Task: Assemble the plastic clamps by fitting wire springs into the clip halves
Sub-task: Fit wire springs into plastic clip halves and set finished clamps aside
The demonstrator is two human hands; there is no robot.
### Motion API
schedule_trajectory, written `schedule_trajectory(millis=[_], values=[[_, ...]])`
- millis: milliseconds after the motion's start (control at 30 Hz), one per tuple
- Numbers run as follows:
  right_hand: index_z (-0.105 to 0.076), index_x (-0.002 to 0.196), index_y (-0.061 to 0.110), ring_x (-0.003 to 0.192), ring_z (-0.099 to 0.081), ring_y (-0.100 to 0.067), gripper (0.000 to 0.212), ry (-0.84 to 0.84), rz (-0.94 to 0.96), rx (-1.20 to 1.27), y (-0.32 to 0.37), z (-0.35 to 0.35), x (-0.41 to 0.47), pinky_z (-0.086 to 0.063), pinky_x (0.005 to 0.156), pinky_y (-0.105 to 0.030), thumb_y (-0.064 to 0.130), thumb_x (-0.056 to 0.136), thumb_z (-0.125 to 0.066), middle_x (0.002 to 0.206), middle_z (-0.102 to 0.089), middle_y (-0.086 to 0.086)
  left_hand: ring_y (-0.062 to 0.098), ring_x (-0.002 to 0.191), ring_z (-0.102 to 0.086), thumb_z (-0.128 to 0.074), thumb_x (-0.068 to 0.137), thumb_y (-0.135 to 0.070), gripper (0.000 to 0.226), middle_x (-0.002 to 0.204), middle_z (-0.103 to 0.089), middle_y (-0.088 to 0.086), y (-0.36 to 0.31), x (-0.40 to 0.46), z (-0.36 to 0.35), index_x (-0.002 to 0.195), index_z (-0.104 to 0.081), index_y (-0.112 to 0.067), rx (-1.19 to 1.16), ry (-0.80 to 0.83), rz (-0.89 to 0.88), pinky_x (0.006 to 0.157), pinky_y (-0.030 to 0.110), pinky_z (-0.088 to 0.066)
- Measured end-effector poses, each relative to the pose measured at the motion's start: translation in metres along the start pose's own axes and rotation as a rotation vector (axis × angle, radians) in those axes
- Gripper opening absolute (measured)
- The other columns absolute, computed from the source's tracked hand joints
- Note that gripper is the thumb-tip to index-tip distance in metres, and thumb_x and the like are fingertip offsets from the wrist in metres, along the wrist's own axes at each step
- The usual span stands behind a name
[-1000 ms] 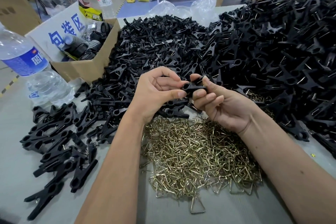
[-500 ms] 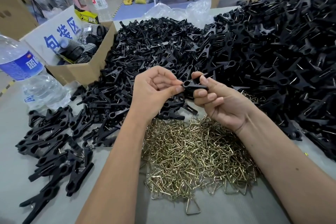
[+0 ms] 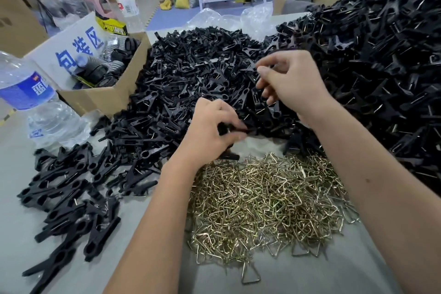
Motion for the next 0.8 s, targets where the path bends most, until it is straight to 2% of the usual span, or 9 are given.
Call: schedule_trajectory(millis=[67,167,267,367,467,500,567,633,800], values=[[-0.077,0.096,0.012,0.054,-0.065,-0.018,0.010,0.063,0.057,-0.021,0.002,-0.015,-0.009,-0.051,0.044,-0.027,0.016,0.100,-0.068,0.073,-0.075,-0.008,0.005,0.096,-0.059,-0.086,0.082,-0.024,0.012,0.093,-0.073,-0.013,0.013,-0.001,0.018,0.093,-0.081,-0.026,-0.192,-0.183,0.108,0.095,0.036,-0.046],[-0.076,0.105,0.015,0.068,-0.073,-0.022,0.010,0.249,0.043,0.043,0.000,-0.044,-0.026,-0.056,0.049,-0.028,0.020,0.097,-0.074,0.085,-0.076,-0.008,0.013,0.082,-0.068,-0.086,0.084,-0.017,0.013,0.088,-0.078,0.001,0.039,-0.008,0.035,0.095,-0.081,-0.022,-0.594,-0.415,0.303,0.080,0.035,-0.060],[-0.075,0.113,0.012,0.078,-0.075,-0.036,0.022,0.357,0.029,0.128,-0.002,-0.069,-0.040,-0.061,0.056,-0.036,0.014,0.091,-0.080,0.092,-0.075,-0.017,0.020,0.083,-0.075,-0.084,0.083,-0.013,0.009,0.088,-0.079,0.010,0.040,-0.010,0.028,0.091,-0.083,-0.019,-0.812,-0.397,0.334,0.080,0.031,-0.061],[-0.078,0.106,0.010,0.069,-0.073,-0.027,0.017,0.296,0.047,0.225,-0.002,-0.071,-0.042,-0.061,0.057,-0.033,0.004,0.090,-0.078,0.084,-0.076,-0.014,0.024,0.084,-0.076,-0.074,0.094,-0.011,0.007,0.091,-0.079,0.013,0.038,-0.009,0.030,0.094,-0.081,-0.011,-0.916,-0.388,0.319,0.077,0.028,-0.061],[-0.078,0.098,0.013,0.068,-0.075,-0.022,0.016,0.188,0.011,0.263,-0.010,-0.063,-0.043,-0.060,0.055,-0.026,0.001,0.088,-0.080,0.080,-0.077,-0.010,0.015,0.085,-0.071,-0.077,0.092,-0.022,0.004,0.086,-0.077,-0.003,0.040,-0.012,0.053,0.090,-0.079,-0.023,-0.388,-0.412,0.235,0.077,0.021,-0.054],[-0.078,0.098,0.015,0.067,-0.075,-0.022,0.017,0.155,-0.006,0.275,-0.014,-0.060,-0.044,-0.059,0.055,-0.026,0.003,0.087,-0.081,0.080,-0.077,-0.011,0.012,0.089,-0.067,-0.081,0.087,-0.025,0.004,0.085,-0.075,-0.010,0.037,-0.011,0.053,0.088,-0.078,-0.028,-0.151,-0.331,0.203,0.081,0.018,-0.049],[-0.076,0.103,0.020,0.065,-0.074,-0.022,0.023,0.100,-0.034,0.289,-0.023,-0.056,-0.047,-0.059,0.055,-0.027,0.006,0.086,-0.083,0.080,-0.077,-0.011,0.015,0.102,-0.058,-0.084,0.080,-0.026,0.011,0.093,-0.072,-0.016,0.036,-0.010,0.041,0.088,-0.080,-0.034,0.174,-0.110,0.155,0.094,0.028,-0.043],[-0.072,0.116,0.019,0.063,-0.073,-0.022,0.034,0.055,-0.058,0.288,-0.033,-0.052,-0.051,-0.058,0.054,-0.027,0.009,0.085,-0.085,0.080,-0.077,-0.010,0.022,0.111,-0.050,-0.079,0.079,-0.028,0.016,0.104,-0.069,-0.014,0.038,-0.010,0.033,0.089,-0.078,-0.040,0.238,0.037,0.165,0.103,0.042,-0.038],[-0.064,0.125,0.026,0.063,-0.073,-0.021,0.044,-0.003,-0.040,0.257,-0.040,-0.046,-0.056,-0.058,0.053,-0.030,0.014,0.088,-0.083,0.080,-0.076,-0.010,0.019,0.111,-0.042,-0.091,0.074,-0.038,0.026,0.109,-0.064,-0.020,0.043,-0.010,0.027,0.087,-0.072,-0.050,0.240,0.102,0.173,0.104,0.045,-0.032]])
Point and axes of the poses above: each hand's wrist, its own x-axis towards the middle knuckle, its own z-axis out of the back of the hand, y = z × x, the point moved 8 cm from there along x, towards the middle knuckle
